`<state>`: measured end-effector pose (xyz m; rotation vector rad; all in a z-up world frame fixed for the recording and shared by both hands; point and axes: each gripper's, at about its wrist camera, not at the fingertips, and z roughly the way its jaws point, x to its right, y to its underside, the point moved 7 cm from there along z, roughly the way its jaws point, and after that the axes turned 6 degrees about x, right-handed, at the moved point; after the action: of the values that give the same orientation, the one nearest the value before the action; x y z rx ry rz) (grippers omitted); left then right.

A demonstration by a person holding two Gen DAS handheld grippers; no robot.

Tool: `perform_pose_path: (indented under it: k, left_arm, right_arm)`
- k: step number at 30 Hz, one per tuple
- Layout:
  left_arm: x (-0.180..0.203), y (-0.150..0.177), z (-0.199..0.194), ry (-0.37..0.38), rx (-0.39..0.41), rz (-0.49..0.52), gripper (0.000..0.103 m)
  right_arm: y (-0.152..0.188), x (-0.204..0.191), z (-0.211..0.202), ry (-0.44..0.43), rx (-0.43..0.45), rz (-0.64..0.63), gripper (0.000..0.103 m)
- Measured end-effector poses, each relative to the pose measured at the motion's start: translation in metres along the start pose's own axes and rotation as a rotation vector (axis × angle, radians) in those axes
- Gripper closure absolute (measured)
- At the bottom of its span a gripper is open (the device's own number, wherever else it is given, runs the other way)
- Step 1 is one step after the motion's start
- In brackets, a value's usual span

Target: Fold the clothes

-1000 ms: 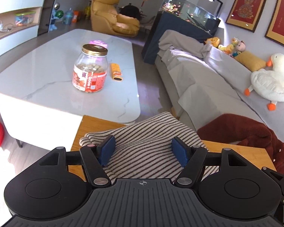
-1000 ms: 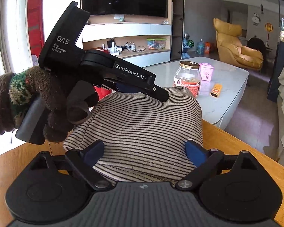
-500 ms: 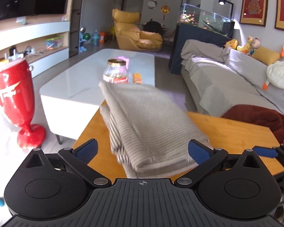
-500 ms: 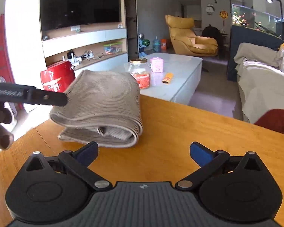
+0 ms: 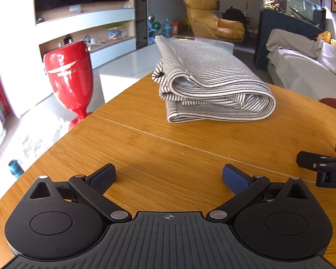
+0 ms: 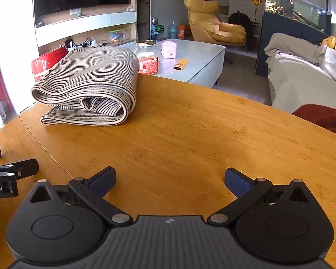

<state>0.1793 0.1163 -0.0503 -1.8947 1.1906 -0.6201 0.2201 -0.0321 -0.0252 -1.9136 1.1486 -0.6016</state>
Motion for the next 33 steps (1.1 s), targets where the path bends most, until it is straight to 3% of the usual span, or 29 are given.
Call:
perform_pose_path:
  k: [33]
  left_arm:
    - [0.0020,-0.0017,0.0023,-0.009,0.004,-0.011,0.000]
  right_arm:
    - [-0.0017,0.0030,0.0007,0.004,0.004,0.000,0.000]
